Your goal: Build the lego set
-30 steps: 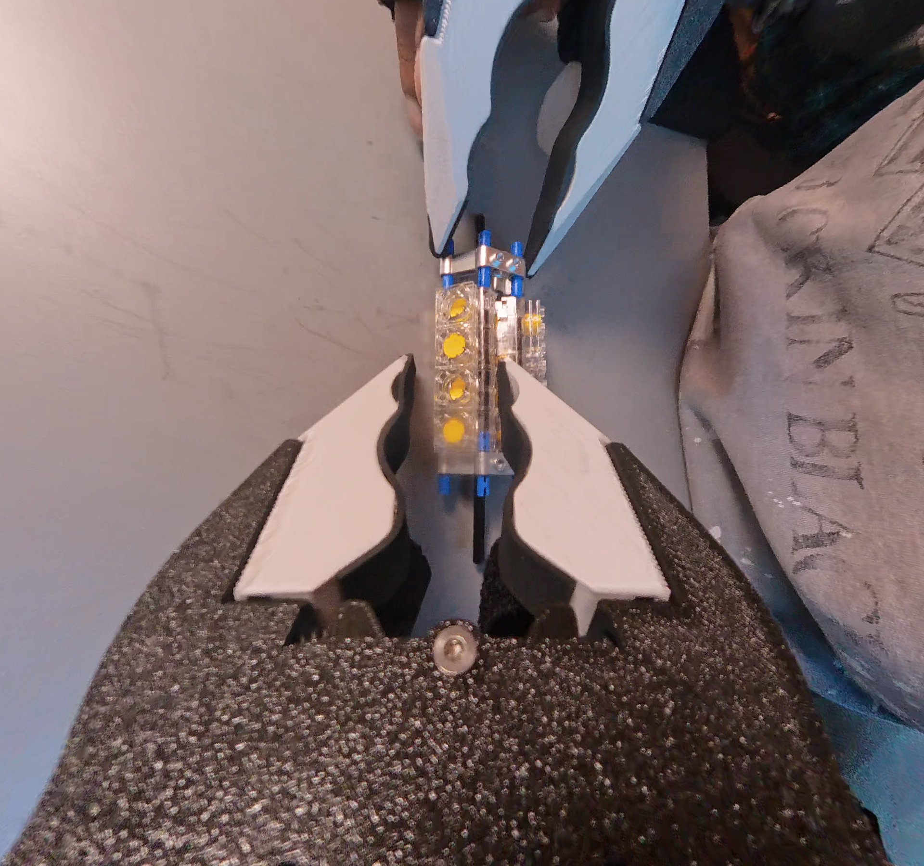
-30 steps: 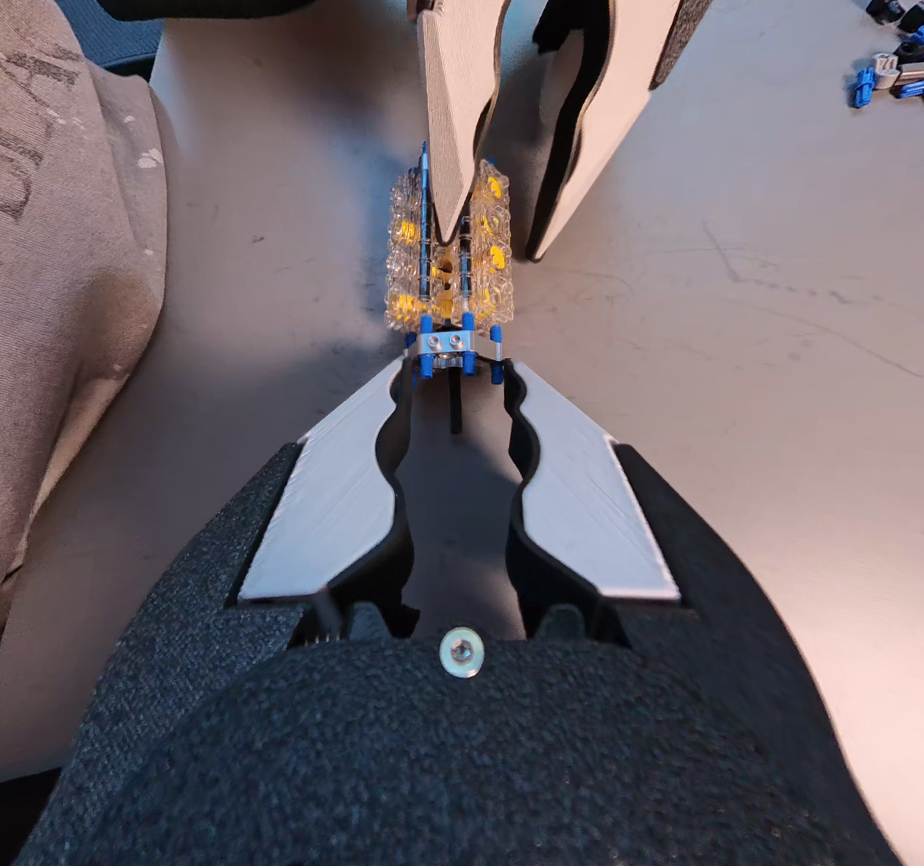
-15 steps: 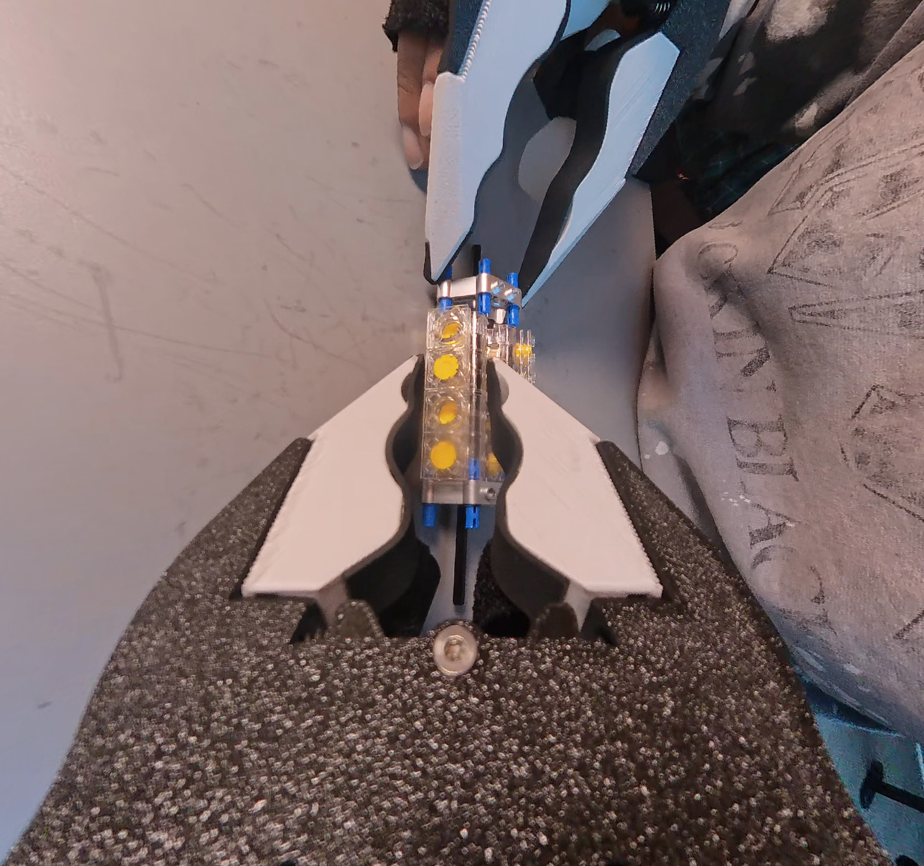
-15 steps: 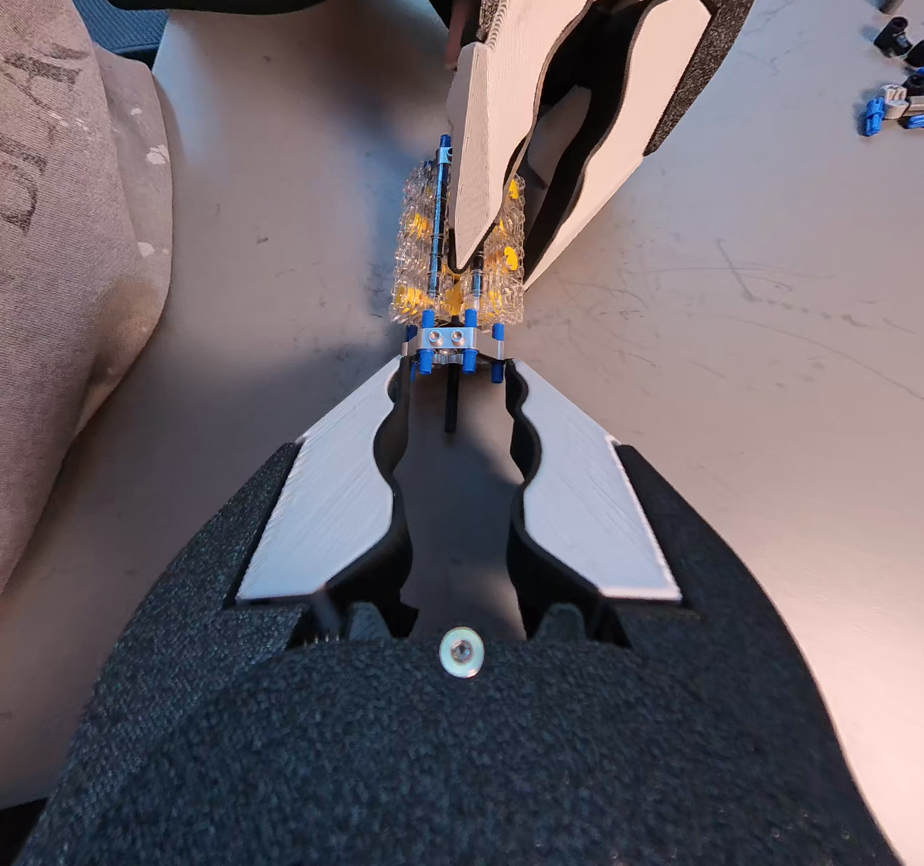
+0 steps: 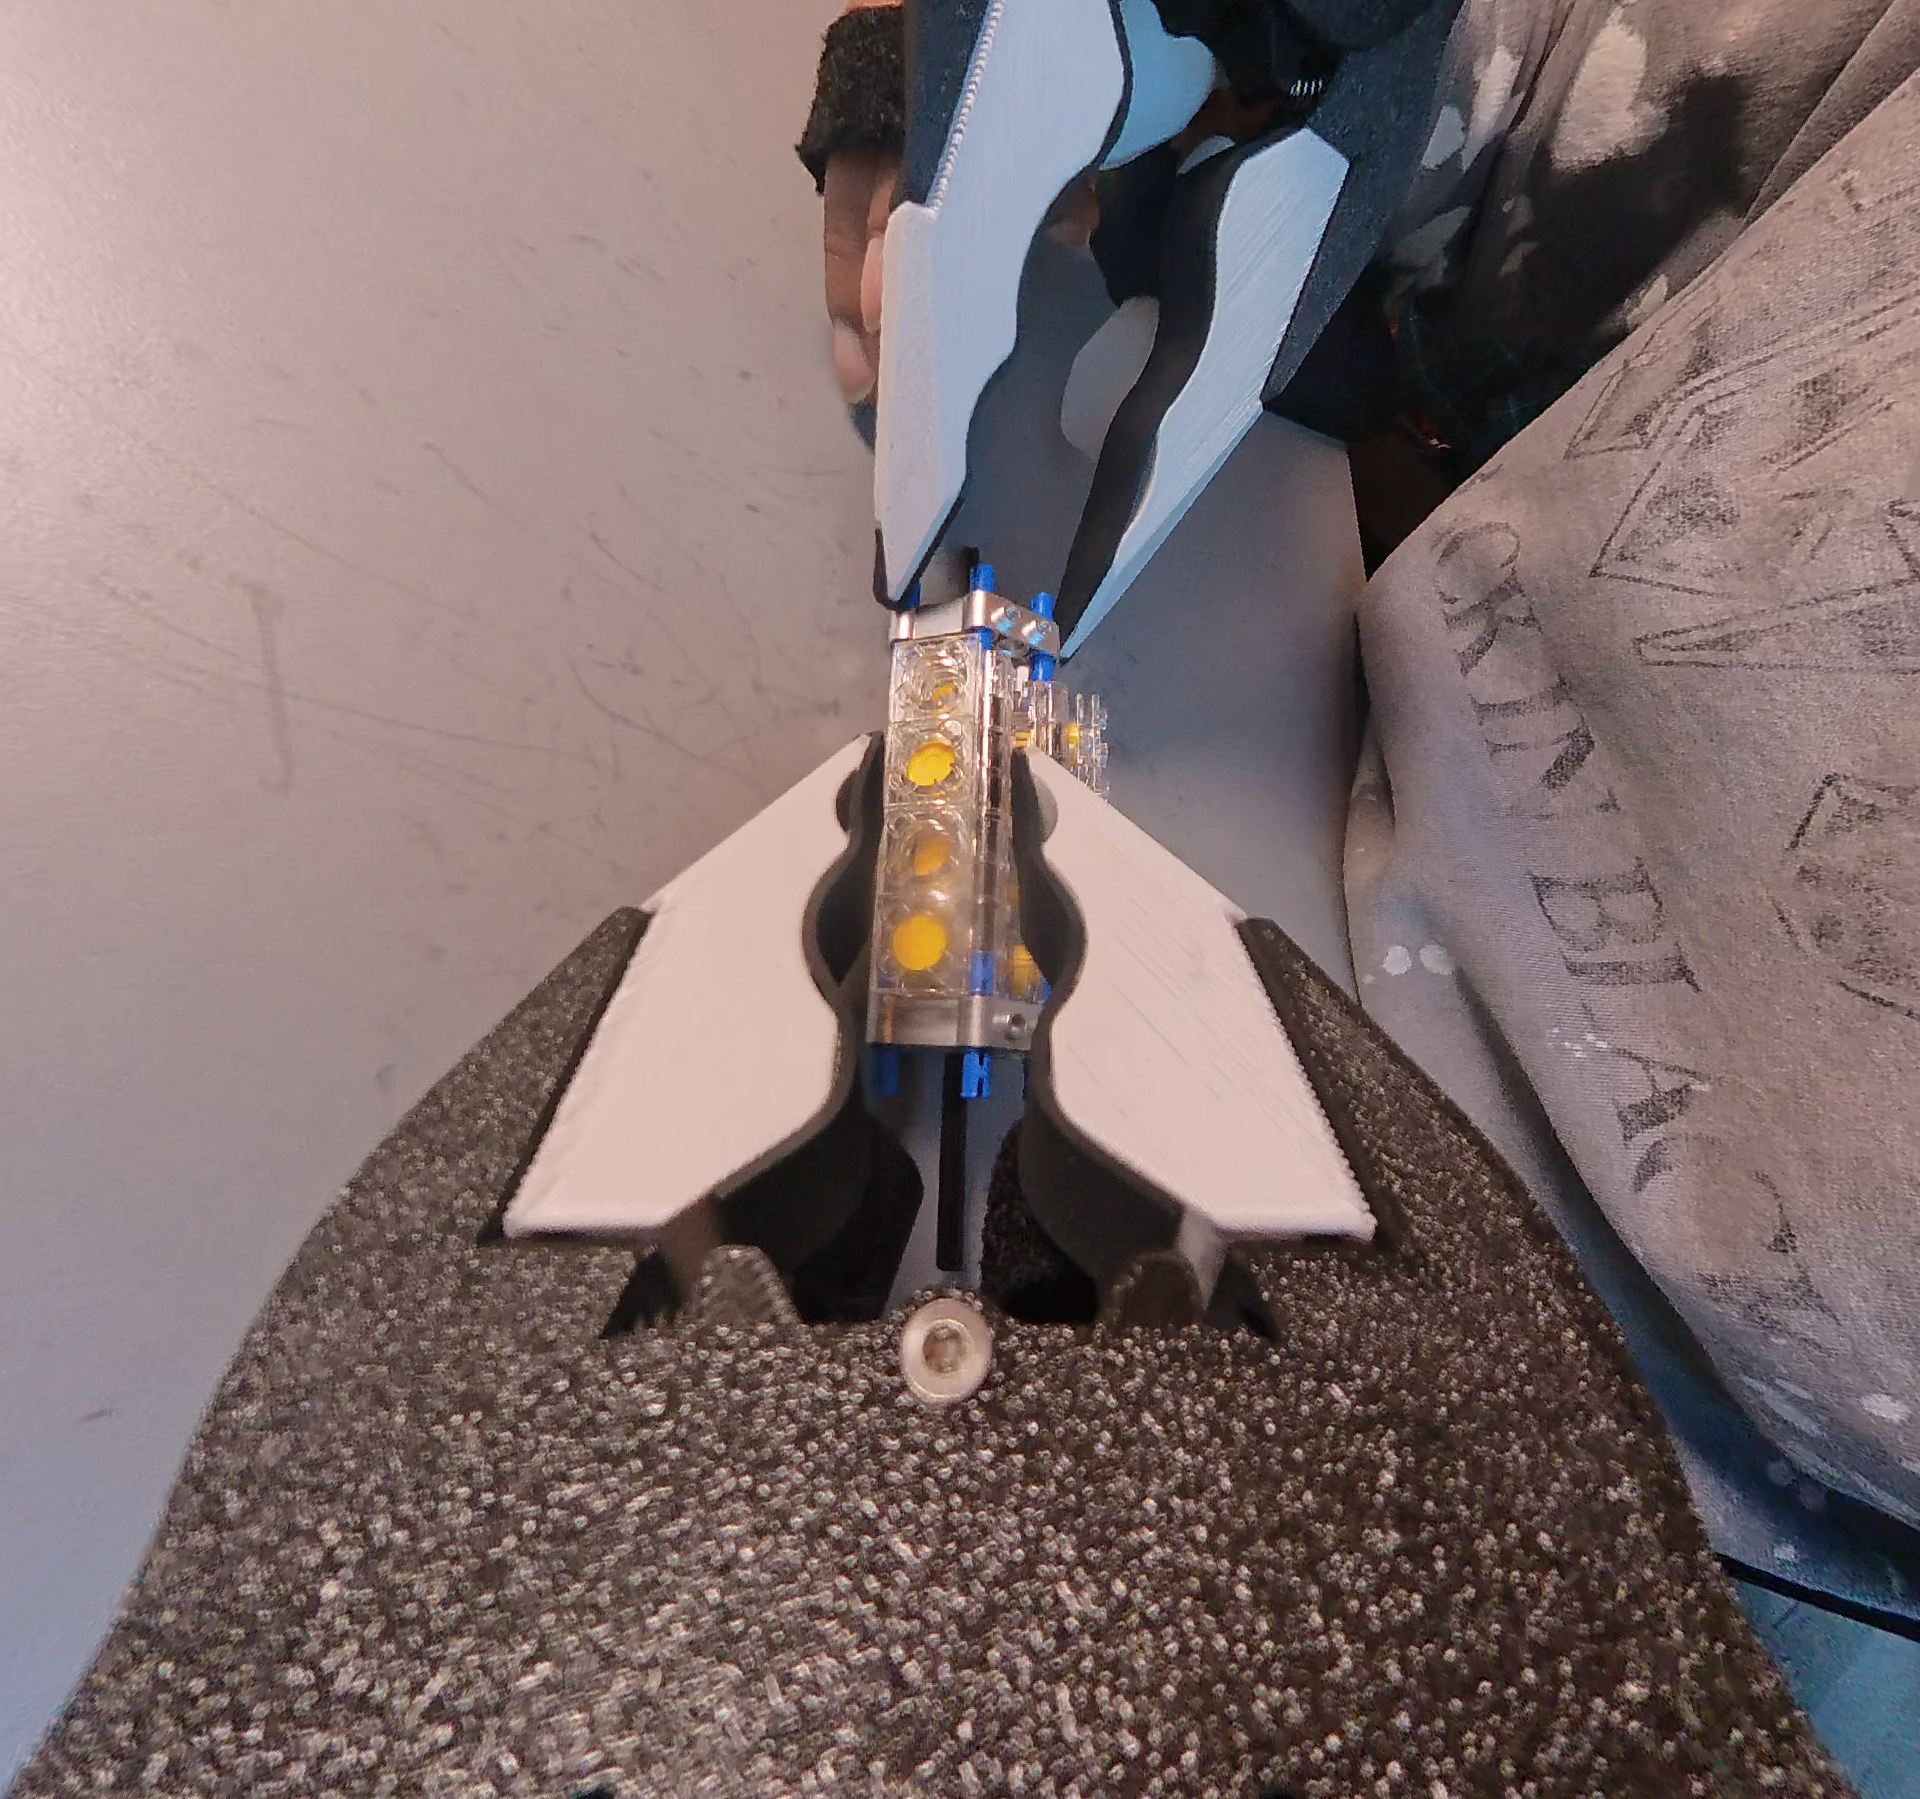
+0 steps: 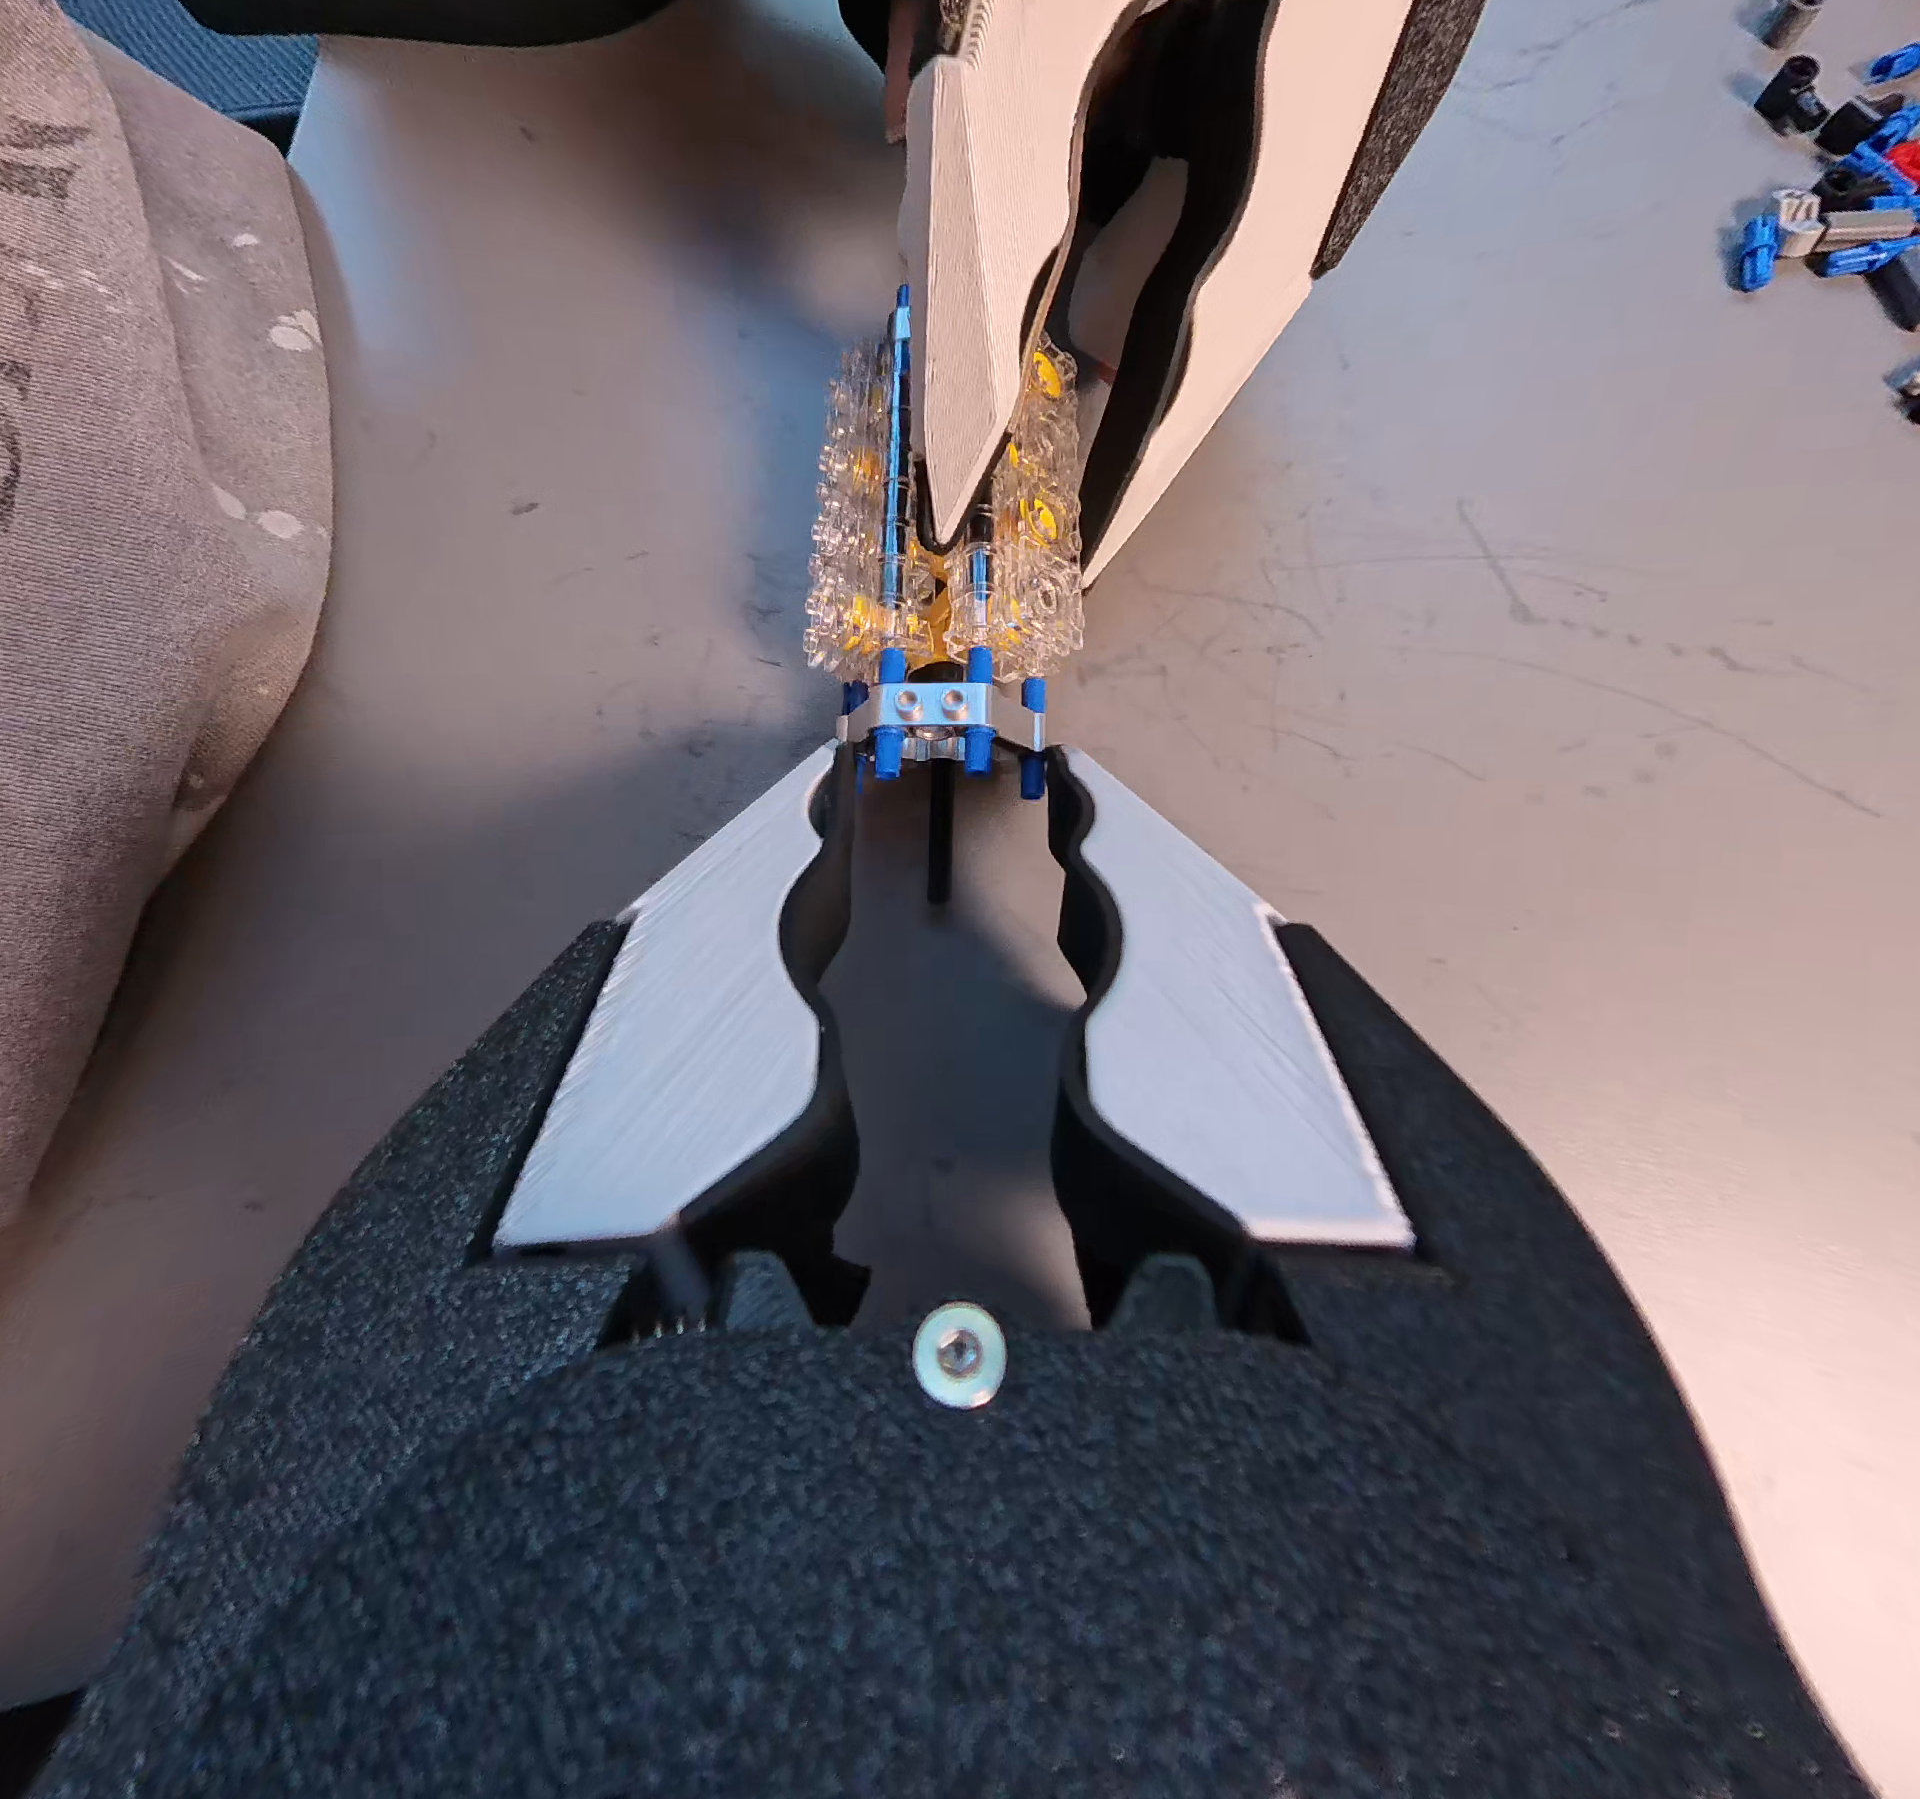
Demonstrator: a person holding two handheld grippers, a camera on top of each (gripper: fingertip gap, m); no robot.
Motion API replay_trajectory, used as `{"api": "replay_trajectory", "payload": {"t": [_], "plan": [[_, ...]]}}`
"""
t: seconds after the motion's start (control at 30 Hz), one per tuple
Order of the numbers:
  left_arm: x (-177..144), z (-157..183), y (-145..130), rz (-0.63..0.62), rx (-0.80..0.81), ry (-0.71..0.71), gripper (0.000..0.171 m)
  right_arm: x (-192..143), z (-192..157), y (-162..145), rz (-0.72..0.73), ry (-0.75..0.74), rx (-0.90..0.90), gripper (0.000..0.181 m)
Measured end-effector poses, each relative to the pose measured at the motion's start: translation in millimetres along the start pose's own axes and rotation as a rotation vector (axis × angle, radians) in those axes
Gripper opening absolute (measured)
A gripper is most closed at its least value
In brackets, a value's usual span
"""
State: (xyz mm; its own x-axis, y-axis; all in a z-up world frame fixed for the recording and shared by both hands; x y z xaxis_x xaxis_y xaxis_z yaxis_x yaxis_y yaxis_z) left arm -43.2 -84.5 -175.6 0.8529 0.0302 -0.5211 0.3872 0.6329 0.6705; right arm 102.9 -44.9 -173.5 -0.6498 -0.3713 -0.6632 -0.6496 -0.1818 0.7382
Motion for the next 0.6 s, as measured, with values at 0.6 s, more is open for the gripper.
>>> {"api": "replay_trajectory", "payload": {"t": [0.6], "plan": [[5.0,-0.7,-0.4,-0.025,0.006,-0.003,0.022,-8.0,6.3,-3.1,0.01,0.109,0.222,0.035]]}}
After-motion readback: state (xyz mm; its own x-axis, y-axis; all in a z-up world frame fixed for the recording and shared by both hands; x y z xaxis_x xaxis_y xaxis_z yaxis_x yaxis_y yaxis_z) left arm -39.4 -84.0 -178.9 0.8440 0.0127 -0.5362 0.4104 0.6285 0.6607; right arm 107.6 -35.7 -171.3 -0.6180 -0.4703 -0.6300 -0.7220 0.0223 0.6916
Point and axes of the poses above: each gripper's, where its closed fingertips meet, x out along the fingers, y out of its top, z = x × y across the jaws, the point moved 8 cm from there along -x, back along the fingers, and after that the axes turned 3 degrees about x, right-handed, at the moved point
